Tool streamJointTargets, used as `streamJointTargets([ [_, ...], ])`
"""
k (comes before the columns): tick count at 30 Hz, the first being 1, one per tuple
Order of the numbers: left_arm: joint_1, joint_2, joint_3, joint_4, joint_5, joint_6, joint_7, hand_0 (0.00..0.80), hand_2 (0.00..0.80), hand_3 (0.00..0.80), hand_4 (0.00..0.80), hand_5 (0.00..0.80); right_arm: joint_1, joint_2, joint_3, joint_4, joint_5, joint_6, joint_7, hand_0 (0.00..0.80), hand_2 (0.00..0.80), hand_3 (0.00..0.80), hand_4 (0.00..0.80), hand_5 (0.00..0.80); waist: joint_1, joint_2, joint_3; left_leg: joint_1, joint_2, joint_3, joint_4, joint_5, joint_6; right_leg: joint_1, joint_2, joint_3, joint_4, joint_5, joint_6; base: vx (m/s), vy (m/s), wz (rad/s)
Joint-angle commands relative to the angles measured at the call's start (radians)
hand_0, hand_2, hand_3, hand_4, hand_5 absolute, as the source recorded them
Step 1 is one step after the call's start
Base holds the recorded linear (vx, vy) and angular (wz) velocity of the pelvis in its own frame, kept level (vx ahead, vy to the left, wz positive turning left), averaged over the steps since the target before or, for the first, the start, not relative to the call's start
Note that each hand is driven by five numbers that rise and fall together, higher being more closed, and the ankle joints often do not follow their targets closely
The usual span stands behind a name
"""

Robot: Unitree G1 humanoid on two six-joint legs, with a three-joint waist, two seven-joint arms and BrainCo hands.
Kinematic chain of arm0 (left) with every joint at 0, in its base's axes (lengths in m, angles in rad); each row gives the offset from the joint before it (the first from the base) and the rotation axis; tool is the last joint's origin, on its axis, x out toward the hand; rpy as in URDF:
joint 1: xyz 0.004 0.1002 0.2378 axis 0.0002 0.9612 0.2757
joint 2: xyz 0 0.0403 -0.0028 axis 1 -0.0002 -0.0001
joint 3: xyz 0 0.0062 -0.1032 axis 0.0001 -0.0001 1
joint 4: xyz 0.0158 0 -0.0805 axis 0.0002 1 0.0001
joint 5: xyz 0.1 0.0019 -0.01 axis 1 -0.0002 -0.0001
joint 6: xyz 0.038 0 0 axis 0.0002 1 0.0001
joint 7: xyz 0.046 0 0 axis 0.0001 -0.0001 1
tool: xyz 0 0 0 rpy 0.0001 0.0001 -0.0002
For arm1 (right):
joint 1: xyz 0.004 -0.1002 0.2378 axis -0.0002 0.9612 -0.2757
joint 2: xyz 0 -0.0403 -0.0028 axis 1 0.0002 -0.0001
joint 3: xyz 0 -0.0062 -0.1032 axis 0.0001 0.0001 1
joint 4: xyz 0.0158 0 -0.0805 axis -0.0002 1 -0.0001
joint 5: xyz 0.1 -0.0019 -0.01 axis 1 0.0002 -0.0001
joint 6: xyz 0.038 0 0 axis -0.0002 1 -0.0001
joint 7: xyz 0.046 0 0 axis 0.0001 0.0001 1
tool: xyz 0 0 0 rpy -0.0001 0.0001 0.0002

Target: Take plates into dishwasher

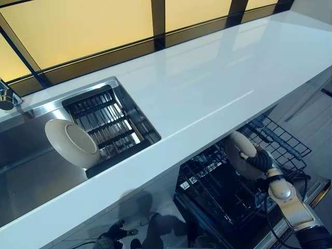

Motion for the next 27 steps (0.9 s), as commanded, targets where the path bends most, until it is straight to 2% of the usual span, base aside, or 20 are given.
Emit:
streamJointTargets([
  [1,-0.064,0.042,-0.027,0.000,0.016,-0.002,-0.002,0.000,0.000,0.000,0.000,0.000,-0.091,-0.014,0.021,0.025,-0.091,-0.057,-0.008,0.800,0.800,0.800,0.800,0.800,-0.007,-0.067,0.007,-0.081,-0.065,0.061,0.002,0.037,0.059,0.037,0.029,0.023,0.047,-0.116,0.018,-0.007,-0.008,0.11],
  [5,-0.068,0.048,-0.033,-0.013,0.022,0.008,-0.007,0.000,0.000,0.000,0.000,0.000,-0.101,-0.031,0.048,0.077,-0.161,-0.045,0.018,0.800,0.800,0.800,0.800,0.800,-0.001,-0.066,0.012,-0.081,-0.066,0.057,0.002,0.038,0.058,0.039,0.027,0.020,0.046,-0.114,0.019,-0.010,-0.013,0.09],
  [16,-0.077,0.067,-0.035,-0.036,0.023,0.019,-0.019,0.000,0.000,0.000,0.000,0.000,-0.118,-0.031,0.072,0.195,-0.218,-0.014,0.020,0.800,0.800,0.800,0.800,0.800,0.013,-0.066,0.029,-0.087,-0.068,0.048,-0.002,0.042,0.054,0.035,0.028,0.006,0.042,-0.111,0.022,-0.004,-0.005,0.02],
  [21,-0.078,0.072,-0.038,-0.050,0.030,0.026,-0.022,0.000,0.000,0.000,0.000,0.000,-0.136,-0.019,0.092,0.267,-0.248,0.020,0.032,0.800,0.800,0.800,0.800,0.800,0.024,-0.067,0.035,-0.090,-0.068,0.042,-0.001,0.044,0.053,0.037,0.027,0.000,0.040,-0.110,0.022,-0.004,-0.013,0.02],
  [23,-0.080,0.074,-0.046,-0.058,0.033,0.033,-0.024,0.000,0.000,0.000,0.000,0.000,-0.147,-0.001,0.111,0.326,-0.246,0.057,0.034,0.800,0.800,0.800,0.800,0.800,0.032,-0.067,0.037,-0.091,-0.069,0.039,-0.002,0.046,0.052,0.041,0.026,-0.005,0.037,-0.108,0.022,0.002,-0.028,0.10],
  [27,-0.086,0.076,-0.059,-0.060,0.033,0.034,-0.027,0.000,0.000,0.000,0.000,0.000,-0.174,0.019,0.134,0.415,-0.206,0.090,0.018,0.800,0.800,0.800,0.800,0.800,0.044,-0.063,0.039,-0.093,-0.070,0.030,-0.003,0.046,0.052,0.043,0.026,-0.012,0.034,-0.108,0.020,0.001,-0.017,0.06],
])
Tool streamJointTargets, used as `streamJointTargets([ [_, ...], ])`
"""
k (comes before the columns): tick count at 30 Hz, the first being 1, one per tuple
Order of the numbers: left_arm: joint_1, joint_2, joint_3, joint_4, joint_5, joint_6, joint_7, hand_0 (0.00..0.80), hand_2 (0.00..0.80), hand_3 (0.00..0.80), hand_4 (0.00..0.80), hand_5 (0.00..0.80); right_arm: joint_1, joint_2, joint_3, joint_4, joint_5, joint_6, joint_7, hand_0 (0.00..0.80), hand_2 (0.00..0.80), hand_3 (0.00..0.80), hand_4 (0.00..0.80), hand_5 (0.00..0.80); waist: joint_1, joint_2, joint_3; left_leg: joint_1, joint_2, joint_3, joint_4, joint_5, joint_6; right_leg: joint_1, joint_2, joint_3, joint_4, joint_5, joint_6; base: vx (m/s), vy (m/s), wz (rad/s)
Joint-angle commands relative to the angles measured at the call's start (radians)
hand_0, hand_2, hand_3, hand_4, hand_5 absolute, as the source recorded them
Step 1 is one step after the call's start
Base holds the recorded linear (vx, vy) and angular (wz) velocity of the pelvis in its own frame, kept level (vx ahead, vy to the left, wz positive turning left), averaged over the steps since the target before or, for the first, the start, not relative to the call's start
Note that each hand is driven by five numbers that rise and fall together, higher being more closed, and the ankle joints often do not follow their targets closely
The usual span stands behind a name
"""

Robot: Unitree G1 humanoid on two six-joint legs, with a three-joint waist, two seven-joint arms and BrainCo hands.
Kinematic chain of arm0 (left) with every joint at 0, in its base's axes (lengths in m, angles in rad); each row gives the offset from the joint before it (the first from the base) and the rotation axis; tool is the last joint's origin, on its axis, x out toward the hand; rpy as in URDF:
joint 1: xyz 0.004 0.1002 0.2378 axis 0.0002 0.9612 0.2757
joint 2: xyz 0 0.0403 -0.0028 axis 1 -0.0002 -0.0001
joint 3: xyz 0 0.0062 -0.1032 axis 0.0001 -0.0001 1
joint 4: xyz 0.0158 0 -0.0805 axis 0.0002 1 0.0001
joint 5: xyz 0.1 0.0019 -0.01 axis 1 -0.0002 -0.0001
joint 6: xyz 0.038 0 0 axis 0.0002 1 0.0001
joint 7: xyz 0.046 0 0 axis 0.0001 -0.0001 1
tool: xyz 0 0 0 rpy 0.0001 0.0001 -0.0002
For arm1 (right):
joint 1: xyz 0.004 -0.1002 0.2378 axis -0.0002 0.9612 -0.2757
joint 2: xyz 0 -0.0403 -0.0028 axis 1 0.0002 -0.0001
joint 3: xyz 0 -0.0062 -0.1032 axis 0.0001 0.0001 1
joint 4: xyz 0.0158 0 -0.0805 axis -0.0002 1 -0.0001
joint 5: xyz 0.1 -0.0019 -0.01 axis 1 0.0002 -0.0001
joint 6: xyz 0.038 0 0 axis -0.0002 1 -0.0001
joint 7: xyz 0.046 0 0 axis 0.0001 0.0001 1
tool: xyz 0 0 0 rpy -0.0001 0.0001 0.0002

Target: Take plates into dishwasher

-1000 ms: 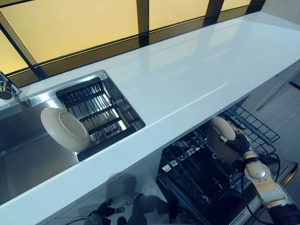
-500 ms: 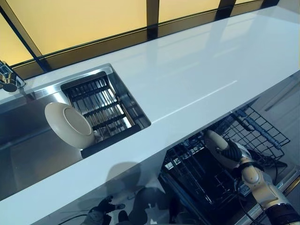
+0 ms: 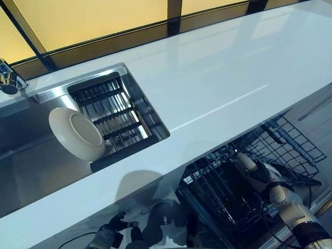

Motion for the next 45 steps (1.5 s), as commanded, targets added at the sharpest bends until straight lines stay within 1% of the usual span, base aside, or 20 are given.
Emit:
streamJointTargets([
  [1,-0.052,0.056,-0.061,-0.014,0.023,-0.003,-0.005,0.000,0.000,0.000,0.000,0.000,-0.071,0.025,0.052,0.107,0.019,0.044,-0.027,0.800,0.800,0.800,0.800,0.800,0.015,-0.052,-0.013,-0.066,-0.068,0.058,-0.011,0.040,0.060,0.039,0.031,0.030,0.035,-0.099,0.013,-0.012,-0.024,0.04],
  [8,-0.066,0.062,-0.080,-0.022,0.016,-0.002,-0.010,0.000,0.000,0.000,0.000,0.000,-0.136,0.047,0.056,0.239,0.073,0.073,-0.078,0.800,0.800,0.800,0.800,0.800,0.034,-0.038,-0.001,-0.074,-0.071,0.041,-0.012,0.045,0.059,0.037,0.031,0.023,0.035,-0.098,0.008,-0.010,-0.014,0.09],
  [14,-0.065,0.062,-0.087,-0.032,0.011,-0.002,-0.011,0.000,0.000,0.000,0.000,0.000,-0.166,0.057,0.052,0.301,0.099,0.101,-0.093,0.800,0.800,0.800,0.800,0.800,0.044,-0.027,0.006,-0.081,-0.071,0.033,-0.011,0.050,0.056,0.036,0.028,0.017,0.037,-0.099,0.006,-0.007,-0.008,0.05],
  [17,-0.065,0.061,-0.089,-0.031,0.010,-0.004,-0.013,0.000,0.000,0.000,0.000,0.000,-0.170,0.064,0.051,0.333,0.108,0.095,-0.096,0.800,0.800,0.800,0.800,0.800,0.046,-0.023,0.007,-0.082,-0.071,0.032,-0.009,0.052,0.055,0.038,0.027,0.015,0.040,-0.102,0.004,0.008,0.001,0.10],
  [22,-0.060,0.057,-0.090,-0.033,0.012,-0.006,-0.013,0.000,0.000,0.000,0.000,0.000,-0.164,0.080,0.052,0.348,0.116,0.109,-0.088,0.800,0.800,0.800,0.800,0.800,0.047,-0.018,0.006,-0.079,-0.072,0.032,-0.009,0.053,0.054,0.042,0.026,0.012,0.041,-0.105,0.002,0.003,0.001,0.01],
  [26,-0.064,0.054,-0.096,-0.033,0.015,-0.005,-0.016,0.000,0.000,0.000,0.000,0.000,-0.170,0.089,0.050,0.375,0.127,0.097,-0.095,0.800,0.800,0.800,0.800,0.800,0.049,-0.016,0.007,-0.077,-0.073,0.030,-0.009,0.054,0.055,0.046,0.026,0.011,0.040,-0.104,0.001,0.000,0.000,0.00],
  [33,-0.067,0.055,-0.098,-0.035,0.006,-0.009,-0.018,0.000,0.000,0.000,0.000,0.000,-0.180,0.098,0.059,0.377,0.123,0.109,-0.080,0.800,0.800,0.800,0.800,0.800,0.048,-0.014,0.011,-0.078,-0.072,0.031,-0.009,0.056,0.053,0.044,0.025,0.012,0.041,-0.104,0.000,0.000,0.000,0.00],
  [36,-0.070,0.052,-0.103,-0.031,0.008,-0.008,-0.017,0.000,0.000,0.000,0.000,0.000,-0.183,0.107,0.065,0.407,0.121,0.096,-0.074,0.800,0.800,0.800,0.800,0.800,0.052,-0.015,0.012,-0.079,-0.073,0.029,-0.008,0.056,0.054,0.046,0.025,0.010,0.042,-0.106,-0.001,0.000,0.000,0.00],
  [39,-0.072,0.054,-0.102,-0.030,0.010,-0.007,-0.019,0.000,0.000,0.000,0.000,0.000,-0.182,0.112,0.068,0.418,0.126,0.098,-0.069,0.800,0.800,0.800,0.800,0.800,0.054,-0.015,0.013,-0.078,-0.073,0.027,-0.008,0.056,0.055,0.045,0.025,0.009,0.044,-0.107,-0.001,0.000,0.000,0.00],
  [45,-0.083,0.052,-0.105,-0.023,0.006,-0.011,-0.014,0.000,0.000,0.000,0.000,0.000,-0.189,0.127,0.086,0.438,0.124,0.115,-0.045,0.800,0.800,0.800,0.800,0.800,0.055,-0.014,0.021,-0.081,-0.073,0.023,-0.010,0.057,0.055,0.040,0.025,0.007,0.046,-0.107,-0.003,0.000,0.000,0.00],
])
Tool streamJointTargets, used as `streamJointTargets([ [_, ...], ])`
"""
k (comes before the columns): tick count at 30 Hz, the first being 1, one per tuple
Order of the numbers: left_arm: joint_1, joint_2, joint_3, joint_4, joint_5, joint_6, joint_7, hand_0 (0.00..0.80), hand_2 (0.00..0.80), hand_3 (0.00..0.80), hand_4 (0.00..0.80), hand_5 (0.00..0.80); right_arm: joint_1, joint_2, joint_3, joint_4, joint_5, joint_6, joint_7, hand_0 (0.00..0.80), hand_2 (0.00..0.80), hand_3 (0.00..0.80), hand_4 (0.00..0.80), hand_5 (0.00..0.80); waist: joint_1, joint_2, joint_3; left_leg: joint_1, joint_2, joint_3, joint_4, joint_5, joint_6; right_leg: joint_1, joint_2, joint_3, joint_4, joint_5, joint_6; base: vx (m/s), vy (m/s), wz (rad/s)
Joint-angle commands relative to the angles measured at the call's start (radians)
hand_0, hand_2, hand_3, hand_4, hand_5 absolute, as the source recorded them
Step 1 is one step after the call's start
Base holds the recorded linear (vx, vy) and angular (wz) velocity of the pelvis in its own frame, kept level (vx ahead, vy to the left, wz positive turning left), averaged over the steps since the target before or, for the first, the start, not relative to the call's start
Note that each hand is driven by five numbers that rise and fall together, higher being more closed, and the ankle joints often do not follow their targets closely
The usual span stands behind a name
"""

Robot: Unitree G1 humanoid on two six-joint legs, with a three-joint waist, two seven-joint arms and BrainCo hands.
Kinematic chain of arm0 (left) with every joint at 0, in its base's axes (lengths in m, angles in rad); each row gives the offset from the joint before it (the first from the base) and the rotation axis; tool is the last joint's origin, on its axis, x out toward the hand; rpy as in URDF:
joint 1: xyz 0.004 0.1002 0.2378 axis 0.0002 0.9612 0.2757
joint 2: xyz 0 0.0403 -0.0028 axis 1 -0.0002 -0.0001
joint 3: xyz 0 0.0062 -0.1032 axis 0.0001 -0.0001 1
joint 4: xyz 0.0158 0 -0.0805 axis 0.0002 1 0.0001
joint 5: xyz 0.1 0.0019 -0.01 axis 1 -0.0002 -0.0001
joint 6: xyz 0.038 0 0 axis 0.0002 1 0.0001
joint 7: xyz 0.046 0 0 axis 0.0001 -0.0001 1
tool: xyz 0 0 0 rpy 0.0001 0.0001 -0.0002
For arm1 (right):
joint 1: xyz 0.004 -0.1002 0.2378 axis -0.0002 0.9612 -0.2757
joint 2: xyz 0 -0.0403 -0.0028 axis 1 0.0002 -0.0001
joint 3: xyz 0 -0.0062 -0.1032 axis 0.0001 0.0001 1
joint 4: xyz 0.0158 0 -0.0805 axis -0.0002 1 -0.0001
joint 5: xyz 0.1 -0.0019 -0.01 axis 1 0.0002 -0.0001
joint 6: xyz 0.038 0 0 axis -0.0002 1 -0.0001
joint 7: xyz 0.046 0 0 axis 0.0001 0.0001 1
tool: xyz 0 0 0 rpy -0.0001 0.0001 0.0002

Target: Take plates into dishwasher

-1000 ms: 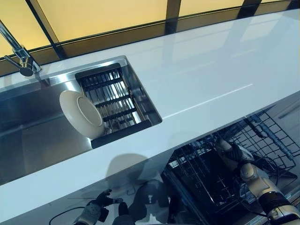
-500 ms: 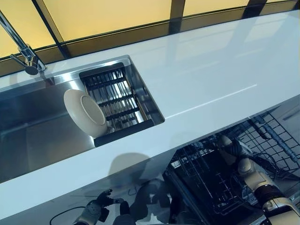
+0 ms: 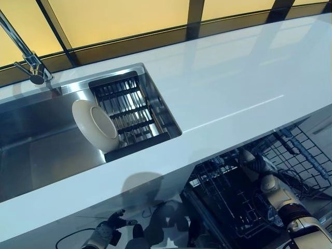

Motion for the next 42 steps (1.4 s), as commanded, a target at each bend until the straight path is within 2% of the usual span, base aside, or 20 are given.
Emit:
streamJointTargets([
  [1,-0.075,0.021,-0.062,0.009,0.008,-0.013,-0.001,0.000,0.000,0.000,0.000,0.000,0.006,0.049,0.056,0.176,0.030,0.075,0.037,0.800,0.800,0.800,0.800,0.800,0.018,-0.020,0.017,-0.079,-0.064,0.070,-0.022,0.050,0.048,0.007,0.036,0.031,0.047,-0.102,-0.004,0.000,0.000,0.00],
  [27,-0.103,0.017,-0.073,0.020,0.012,-0.015,-0.005,0.000,0.000,0.000,0.000,0.000,-0.015,0.083,0.075,0.242,0.040,0.082,0.033,0.800,0.800,0.800,0.800,0.800,0.020,-0.015,0.022,-0.075,-0.068,0.060,-0.025,0.050,0.049,0.004,0.035,0.034,0.050,-0.102,-0.006,0.000,0.000,0.00],
  [28,-0.103,0.016,-0.074,0.021,0.012,-0.015,-0.004,0.000,0.000,0.000,0.000,0.000,-0.016,0.083,0.074,0.243,0.038,0.081,0.031,0.678,0.678,0.678,0.678,0.678,0.020,-0.016,0.022,-0.075,-0.068,0.060,-0.025,0.049,0.050,0.004,0.035,0.034,0.050,-0.102,-0.006,0.000,0.000,0.00],
  [29,-0.103,0.015,-0.074,0.021,0.012,-0.015,-0.003,0.000,0.000,0.000,0.000,0.000,-0.017,0.083,0.073,0.244,0.038,0.081,0.031,0.678,0.678,0.678,0.678,0.678,0.020,-0.016,0.023,-0.074,-0.068,0.060,-0.025,0.049,0.050,0.005,0.035,0.034,0.050,-0.102,-0.006,0.000,0.000,0.00],
  [31,-0.104,0.015,-0.075,0.022,0.011,-0.014,-0.003,0.000,0.000,0.000,0.000,0.000,-0.015,0.084,0.073,0.247,0.035,0.079,0.027,0.474,0.474,0.474,0.474,0.474,0.019,-0.016,0.021,-0.073,-0.068,0.061,-0.025,0.049,0.049,0.006,0.035,0.035,0.050,-0.102,-0.006,0.000,0.000,0.00],
  [32,-0.104,0.015,-0.075,0.022,0.012,-0.012,-0.003,0.000,0.000,0.000,0.000,0.000,-0.014,0.084,0.074,0.245,0.035,0.081,0.023,0.182,0.182,0.182,0.182,0.182,0.020,-0.017,0.021,-0.072,-0.067,0.061,-0.024,0.049,0.050,0.008,0.035,0.034,0.049,-0.102,-0.006,0.000,0.000,0.00],
  [33,-0.103,0.015,-0.074,0.023,0.014,-0.013,-0.004,0.000,0.000,0.000,0.000,0.000,-0.014,0.084,0.073,0.244,0.034,0.081,0.020,0.072,0.072,0.072,0.072,0.072,0.020,-0.017,0.020,-0.071,-0.068,0.060,-0.024,0.049,0.050,0.008,0.036,0.034,0.050,-0.102,-0.006,0.000,0.000,0.00],
  [35,-0.103,0.015,-0.074,0.023,0.014,-0.012,-0.004,0.000,0.000,0.000,0.000,0.000,-0.016,0.082,0.073,0.245,0.034,0.081,0.020,0.000,0.000,0.000,0.000,0.000,0.020,-0.017,0.019,-0.070,-0.067,0.060,-0.025,0.049,0.050,0.009,0.036,0.034,0.050,-0.102,-0.006,0.000,0.000,0.00],
  [42,-0.105,0.016,-0.076,0.030,0.011,-0.016,-0.004,0.000,0.000,0.000,0.000,0.000,-0.018,0.081,0.072,0.239,0.033,0.080,0.001,0.000,0.000,0.000,0.000,0.000,0.018,-0.017,0.020,-0.066,-0.067,0.059,-0.027,0.048,0.051,0.011,0.037,0.036,0.048,-0.101,-0.005,0.000,0.000,0.00],
])
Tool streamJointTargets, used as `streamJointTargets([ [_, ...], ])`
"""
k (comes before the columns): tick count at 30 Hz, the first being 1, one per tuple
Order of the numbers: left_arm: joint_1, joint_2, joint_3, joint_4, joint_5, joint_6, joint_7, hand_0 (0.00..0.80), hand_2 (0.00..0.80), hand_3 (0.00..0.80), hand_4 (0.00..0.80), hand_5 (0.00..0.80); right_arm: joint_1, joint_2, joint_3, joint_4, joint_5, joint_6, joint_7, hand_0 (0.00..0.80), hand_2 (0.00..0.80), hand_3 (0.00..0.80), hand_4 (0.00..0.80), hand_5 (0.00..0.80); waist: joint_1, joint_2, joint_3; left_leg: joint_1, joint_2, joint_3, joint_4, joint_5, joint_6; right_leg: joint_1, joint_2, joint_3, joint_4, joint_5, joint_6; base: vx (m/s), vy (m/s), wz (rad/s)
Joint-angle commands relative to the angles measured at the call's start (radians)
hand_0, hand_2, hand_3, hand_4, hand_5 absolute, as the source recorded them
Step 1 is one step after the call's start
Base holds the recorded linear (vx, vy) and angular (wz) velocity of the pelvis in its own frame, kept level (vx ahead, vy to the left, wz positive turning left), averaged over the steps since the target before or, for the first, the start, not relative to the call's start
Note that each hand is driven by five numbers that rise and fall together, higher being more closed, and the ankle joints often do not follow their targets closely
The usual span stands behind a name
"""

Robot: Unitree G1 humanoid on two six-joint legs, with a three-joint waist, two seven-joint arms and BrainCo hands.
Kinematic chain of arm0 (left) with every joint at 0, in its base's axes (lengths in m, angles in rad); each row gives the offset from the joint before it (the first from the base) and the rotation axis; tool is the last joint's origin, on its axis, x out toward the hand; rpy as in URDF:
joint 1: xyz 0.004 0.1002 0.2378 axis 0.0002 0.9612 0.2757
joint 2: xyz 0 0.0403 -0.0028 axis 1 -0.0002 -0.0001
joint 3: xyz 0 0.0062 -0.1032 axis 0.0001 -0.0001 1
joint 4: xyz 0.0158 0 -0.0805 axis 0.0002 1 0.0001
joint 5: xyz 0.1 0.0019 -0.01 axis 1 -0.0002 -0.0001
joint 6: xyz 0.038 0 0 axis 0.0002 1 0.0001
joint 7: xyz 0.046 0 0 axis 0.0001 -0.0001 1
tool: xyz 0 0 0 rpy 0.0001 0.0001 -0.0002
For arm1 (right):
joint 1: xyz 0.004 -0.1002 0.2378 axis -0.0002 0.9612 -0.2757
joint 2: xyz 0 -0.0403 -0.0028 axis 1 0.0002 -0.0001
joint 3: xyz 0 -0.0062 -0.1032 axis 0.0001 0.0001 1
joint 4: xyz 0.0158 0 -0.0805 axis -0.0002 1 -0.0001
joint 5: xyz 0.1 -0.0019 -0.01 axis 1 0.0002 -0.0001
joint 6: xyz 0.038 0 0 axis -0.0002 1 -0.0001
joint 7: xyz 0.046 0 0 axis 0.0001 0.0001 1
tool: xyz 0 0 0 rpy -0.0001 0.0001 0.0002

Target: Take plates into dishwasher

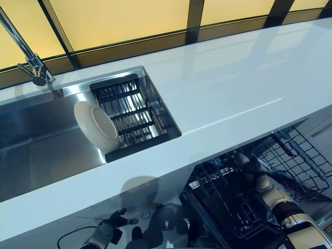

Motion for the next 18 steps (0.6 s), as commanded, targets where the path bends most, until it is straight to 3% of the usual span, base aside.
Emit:
streamJointTargets([
  [1,-0.089,0.016,-0.053,0.027,0.012,-0.017,-0.003,0.000,0.000,0.000,0.000,0.000,0.017,0.039,0.039,0.160,0.031,0.066,0.004,0.000,0.000,0.000,0.000,0.000,0.019,-0.013,0.039,-0.066,-0.067,0.062,-0.026,0.046,0.051,0.010,0.037,0.036,0.049,-0.101,-0.005,0.000,0.000,0.00],
  [12,-0.084,0.016,-0.046,0.018,0.010,-0.012,0.001,0.000,0.000,0.000,0.000,0.000,0.021,0.026,0.027,0.085,0.044,0.061,-0.045,0.000,0.000,0.000,0.000,0.000,0.012,-0.018,0.040,-0.060,-0.066,0.063,-0.029,0.044,0.052,0.009,0.040,0.042,0.049,-0.099,-0.004,0.000,0.000,0.00],
  [18,-0.063,0.025,-0.024,-0.013,0.004,0.004,0.007,0.000,0.000,0.000,0.000,0.000,0.062,-0.010,-0.010,-0.135,0.082,0.102,-0.072,0.000,0.000,0.000,0.000,0.000,-0.007,-0.023,0.046,-0.052,-0.063,0.072,-0.031,0.041,0.053,0.008,0.042,0.051,0.051,-0.098,-0.002,0.000,0.000,0.00],
])
